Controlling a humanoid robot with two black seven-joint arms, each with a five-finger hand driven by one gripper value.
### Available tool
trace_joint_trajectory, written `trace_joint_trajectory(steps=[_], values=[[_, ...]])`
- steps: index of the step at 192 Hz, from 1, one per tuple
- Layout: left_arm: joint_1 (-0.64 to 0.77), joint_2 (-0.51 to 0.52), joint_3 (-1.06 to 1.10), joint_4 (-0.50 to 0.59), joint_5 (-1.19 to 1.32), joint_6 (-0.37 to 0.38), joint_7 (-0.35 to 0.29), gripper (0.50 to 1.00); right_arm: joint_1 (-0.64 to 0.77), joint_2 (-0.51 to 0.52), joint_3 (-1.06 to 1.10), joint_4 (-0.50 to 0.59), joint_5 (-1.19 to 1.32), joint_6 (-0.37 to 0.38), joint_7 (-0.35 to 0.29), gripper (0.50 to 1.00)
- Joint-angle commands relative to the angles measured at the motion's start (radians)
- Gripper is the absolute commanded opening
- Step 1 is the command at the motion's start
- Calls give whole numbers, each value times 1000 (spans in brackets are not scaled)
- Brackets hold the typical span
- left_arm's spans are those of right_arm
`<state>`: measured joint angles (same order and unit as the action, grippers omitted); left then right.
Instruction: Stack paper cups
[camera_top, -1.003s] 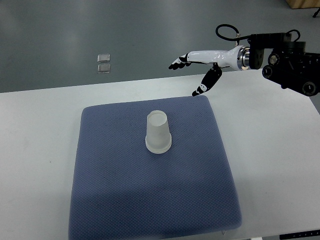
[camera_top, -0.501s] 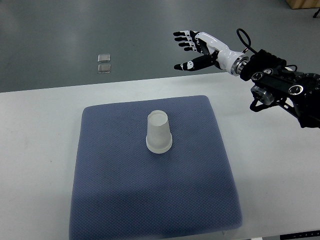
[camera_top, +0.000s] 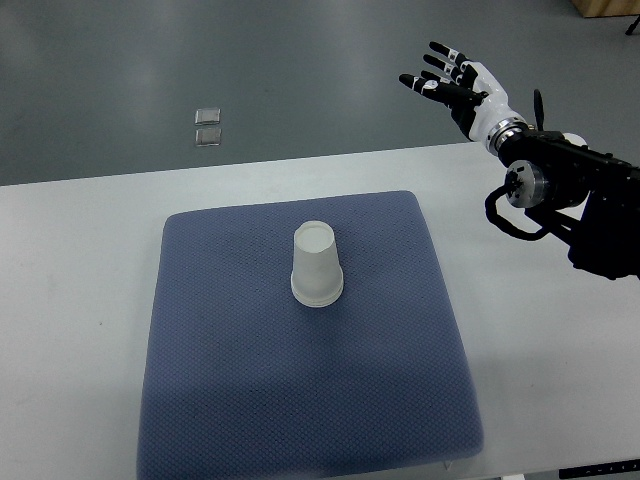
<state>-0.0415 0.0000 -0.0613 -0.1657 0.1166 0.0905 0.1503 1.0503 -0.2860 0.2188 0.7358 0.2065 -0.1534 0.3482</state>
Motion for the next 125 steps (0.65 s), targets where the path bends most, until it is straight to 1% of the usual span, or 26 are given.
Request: trace_joint_trajectory(steps=[1,15,40,86,125], values=[[0,0,0,0,0,0,0,1000,-35,2,-1,1,76,-11,0,907],[0,0,2,0,0,0,0,1000,-53,11,1,2,94,-6,-2,911],[0,0,0,0,0,0,0,1000,-84,51,5,2,100,32,5,913],[0,0,0,0,0,0,0,1000,-102,65,48,-1,74,26,12,917],[0,0,0,0,0,0,0,1000,-133,88,51,-30,74,28,15,917]])
